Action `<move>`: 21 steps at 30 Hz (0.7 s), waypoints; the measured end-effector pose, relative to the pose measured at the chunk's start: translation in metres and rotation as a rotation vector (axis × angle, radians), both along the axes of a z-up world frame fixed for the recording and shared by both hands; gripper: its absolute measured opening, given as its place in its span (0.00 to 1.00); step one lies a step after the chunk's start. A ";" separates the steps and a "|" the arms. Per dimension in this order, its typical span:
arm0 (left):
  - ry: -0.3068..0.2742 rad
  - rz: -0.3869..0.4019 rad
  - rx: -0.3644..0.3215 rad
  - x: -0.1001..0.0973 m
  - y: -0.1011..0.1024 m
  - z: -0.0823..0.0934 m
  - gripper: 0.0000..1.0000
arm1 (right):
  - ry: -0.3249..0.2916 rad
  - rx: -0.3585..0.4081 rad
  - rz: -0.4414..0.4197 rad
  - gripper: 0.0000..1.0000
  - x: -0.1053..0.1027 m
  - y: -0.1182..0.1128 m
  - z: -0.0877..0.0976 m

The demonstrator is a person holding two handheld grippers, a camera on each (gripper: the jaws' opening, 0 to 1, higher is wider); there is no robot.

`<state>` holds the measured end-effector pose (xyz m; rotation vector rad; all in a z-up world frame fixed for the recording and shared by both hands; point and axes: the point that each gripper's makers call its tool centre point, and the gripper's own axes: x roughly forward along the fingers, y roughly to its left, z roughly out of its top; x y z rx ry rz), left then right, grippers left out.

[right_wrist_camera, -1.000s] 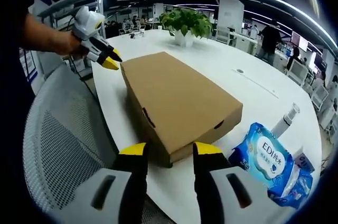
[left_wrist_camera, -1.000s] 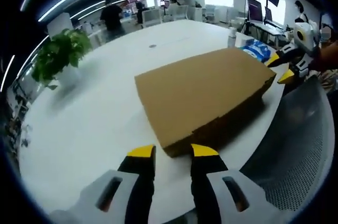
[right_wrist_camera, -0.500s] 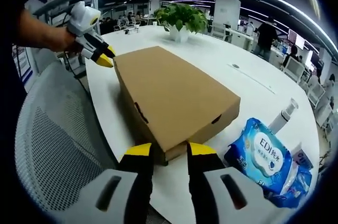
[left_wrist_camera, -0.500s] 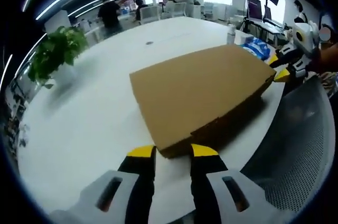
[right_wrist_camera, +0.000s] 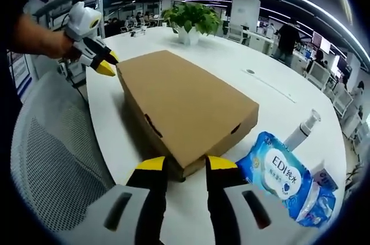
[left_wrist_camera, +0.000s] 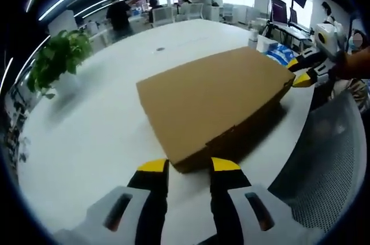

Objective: Operate the shoe box by opening the lid, removing the specified soft item, and placing it in the target area until the item is outside and the box remains undamaged.

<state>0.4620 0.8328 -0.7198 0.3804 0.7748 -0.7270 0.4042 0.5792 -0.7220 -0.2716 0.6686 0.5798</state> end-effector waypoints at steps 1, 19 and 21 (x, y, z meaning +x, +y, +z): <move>-0.001 0.000 0.001 0.001 -0.001 0.000 0.26 | 0.001 -0.002 0.001 0.24 0.002 -0.002 0.000; -0.009 -0.018 0.015 0.019 -0.021 -0.001 0.27 | -0.013 -0.001 -0.016 0.25 0.033 -0.022 0.000; -0.008 -0.018 0.014 0.022 -0.022 -0.001 0.26 | -0.014 -0.002 -0.016 0.25 0.036 -0.024 0.001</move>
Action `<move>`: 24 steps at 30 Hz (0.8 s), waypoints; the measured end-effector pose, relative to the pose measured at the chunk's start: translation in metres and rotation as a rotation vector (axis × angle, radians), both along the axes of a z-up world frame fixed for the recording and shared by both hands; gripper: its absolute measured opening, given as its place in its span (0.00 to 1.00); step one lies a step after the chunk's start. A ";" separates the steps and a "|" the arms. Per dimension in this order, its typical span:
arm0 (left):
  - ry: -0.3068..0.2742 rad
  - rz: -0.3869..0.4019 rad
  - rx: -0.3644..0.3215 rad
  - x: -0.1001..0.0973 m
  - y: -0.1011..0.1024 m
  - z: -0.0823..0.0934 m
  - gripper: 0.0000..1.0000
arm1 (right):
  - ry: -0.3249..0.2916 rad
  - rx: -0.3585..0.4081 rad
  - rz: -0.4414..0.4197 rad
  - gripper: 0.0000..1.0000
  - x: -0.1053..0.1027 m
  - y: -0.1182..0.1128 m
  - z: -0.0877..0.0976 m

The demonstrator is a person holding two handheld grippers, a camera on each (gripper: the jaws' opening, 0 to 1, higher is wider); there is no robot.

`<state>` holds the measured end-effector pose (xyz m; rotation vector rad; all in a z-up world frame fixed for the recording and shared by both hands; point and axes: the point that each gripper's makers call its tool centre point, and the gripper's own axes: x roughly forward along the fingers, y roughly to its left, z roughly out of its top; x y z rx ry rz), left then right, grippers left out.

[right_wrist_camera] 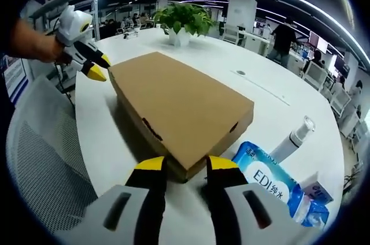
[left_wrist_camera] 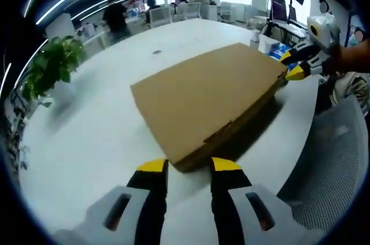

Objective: Operate the shoe box by opening the lid, removing the specified soft item, and placing it in the target area until the item is outside and the box remains undamaged.

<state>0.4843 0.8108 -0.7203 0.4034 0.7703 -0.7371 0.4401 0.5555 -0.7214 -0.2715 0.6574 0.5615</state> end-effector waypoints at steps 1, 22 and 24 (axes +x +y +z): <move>0.002 0.001 -0.001 0.002 -0.001 0.000 0.27 | -0.001 0.000 0.001 0.25 0.002 -0.001 0.000; -0.035 0.025 -0.024 0.001 0.002 0.016 0.34 | 0.004 -0.009 -0.026 0.33 -0.005 -0.011 0.003; -0.047 0.015 -0.029 -0.002 0.002 0.020 0.35 | 0.005 -0.015 -0.039 0.35 -0.011 -0.016 0.005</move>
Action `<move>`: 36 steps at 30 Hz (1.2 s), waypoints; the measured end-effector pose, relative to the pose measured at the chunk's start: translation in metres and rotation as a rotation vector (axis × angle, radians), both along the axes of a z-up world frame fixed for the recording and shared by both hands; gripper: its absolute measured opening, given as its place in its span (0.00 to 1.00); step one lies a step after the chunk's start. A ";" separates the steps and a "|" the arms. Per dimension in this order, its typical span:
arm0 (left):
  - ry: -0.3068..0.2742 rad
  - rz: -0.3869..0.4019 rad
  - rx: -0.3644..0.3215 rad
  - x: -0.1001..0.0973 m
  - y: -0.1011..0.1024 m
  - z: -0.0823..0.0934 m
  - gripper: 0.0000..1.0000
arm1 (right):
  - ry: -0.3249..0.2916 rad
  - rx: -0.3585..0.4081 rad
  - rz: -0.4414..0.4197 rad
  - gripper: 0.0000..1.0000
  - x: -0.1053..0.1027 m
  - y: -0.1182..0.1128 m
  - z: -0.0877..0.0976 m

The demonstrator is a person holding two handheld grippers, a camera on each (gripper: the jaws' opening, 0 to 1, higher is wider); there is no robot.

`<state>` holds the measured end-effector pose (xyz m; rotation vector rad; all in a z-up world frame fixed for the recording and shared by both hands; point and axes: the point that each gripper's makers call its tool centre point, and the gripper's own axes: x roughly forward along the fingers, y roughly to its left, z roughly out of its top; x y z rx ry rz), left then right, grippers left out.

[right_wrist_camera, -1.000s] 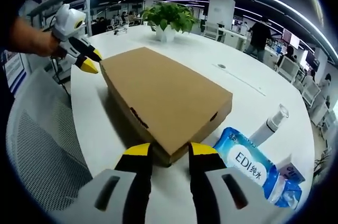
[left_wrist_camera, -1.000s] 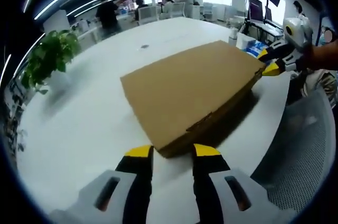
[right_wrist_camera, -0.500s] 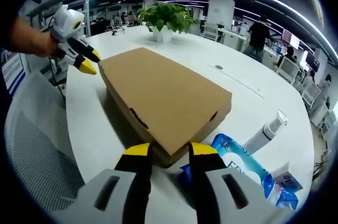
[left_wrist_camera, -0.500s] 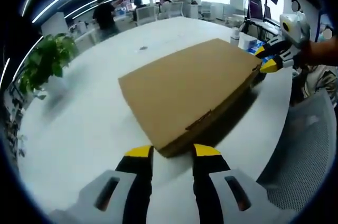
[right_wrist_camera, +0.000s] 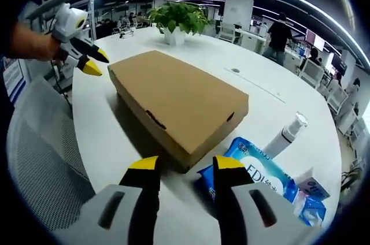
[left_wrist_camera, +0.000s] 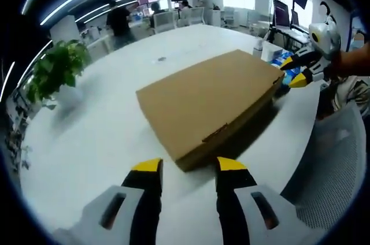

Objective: Operate the shoe box by opening the lid, removing the specified soft item, and placing it in the target area until the item is outside and the box remains undamaged.

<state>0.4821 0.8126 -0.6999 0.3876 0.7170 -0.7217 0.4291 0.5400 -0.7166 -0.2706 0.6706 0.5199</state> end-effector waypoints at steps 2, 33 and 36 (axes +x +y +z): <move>-0.001 -0.003 -0.014 -0.004 0.000 0.003 0.36 | 0.003 -0.003 -0.015 0.38 -0.006 -0.004 0.003; -0.007 -0.011 -0.020 -0.060 -0.018 0.048 0.87 | -0.024 0.013 -0.316 0.86 -0.114 -0.093 0.054; -0.024 0.045 0.000 -0.063 -0.015 0.053 0.91 | -0.012 0.034 -0.324 0.89 -0.126 -0.103 0.056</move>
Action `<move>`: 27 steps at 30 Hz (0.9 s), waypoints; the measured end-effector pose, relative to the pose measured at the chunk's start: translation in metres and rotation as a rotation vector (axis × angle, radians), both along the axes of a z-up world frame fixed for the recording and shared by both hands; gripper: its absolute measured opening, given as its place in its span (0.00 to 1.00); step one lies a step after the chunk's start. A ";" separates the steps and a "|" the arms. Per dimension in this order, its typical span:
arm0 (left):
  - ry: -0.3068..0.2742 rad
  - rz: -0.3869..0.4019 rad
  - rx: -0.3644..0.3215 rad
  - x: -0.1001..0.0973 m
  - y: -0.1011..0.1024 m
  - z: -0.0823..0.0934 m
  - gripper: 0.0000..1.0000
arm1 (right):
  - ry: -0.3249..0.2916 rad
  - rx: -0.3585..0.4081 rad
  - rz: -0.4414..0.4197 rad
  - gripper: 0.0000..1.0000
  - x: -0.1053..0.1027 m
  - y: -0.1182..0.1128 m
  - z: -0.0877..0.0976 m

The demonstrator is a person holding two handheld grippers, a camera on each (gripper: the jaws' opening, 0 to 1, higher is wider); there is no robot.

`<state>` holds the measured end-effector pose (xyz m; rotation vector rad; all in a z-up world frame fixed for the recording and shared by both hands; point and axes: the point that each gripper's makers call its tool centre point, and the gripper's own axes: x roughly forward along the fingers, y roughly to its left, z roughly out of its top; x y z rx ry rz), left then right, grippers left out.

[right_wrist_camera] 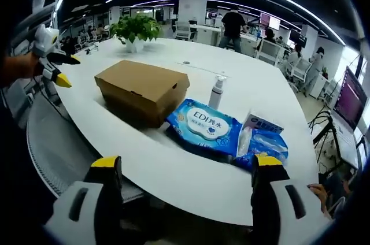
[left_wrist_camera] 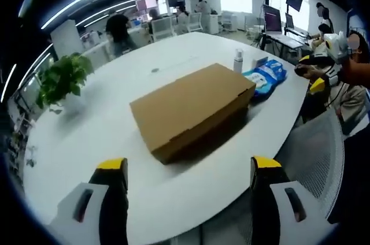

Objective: Operate the shoe box by opening the lid, removing the specified soft item, and placing it in the target area until the item is outside and the box remains undamaged.

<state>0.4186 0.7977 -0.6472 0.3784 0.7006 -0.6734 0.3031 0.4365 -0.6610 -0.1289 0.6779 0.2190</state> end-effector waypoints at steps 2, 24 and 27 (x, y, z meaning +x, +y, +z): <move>0.030 0.037 -0.011 -0.007 -0.001 0.002 0.95 | 0.010 0.007 0.000 0.92 -0.007 -0.005 0.001; 0.046 0.059 -0.004 -0.047 -0.047 0.023 1.00 | -0.033 0.070 0.021 0.96 -0.025 -0.034 0.023; 0.053 0.056 -0.004 -0.049 -0.049 0.022 1.00 | -0.031 0.078 0.021 0.96 -0.027 -0.035 0.022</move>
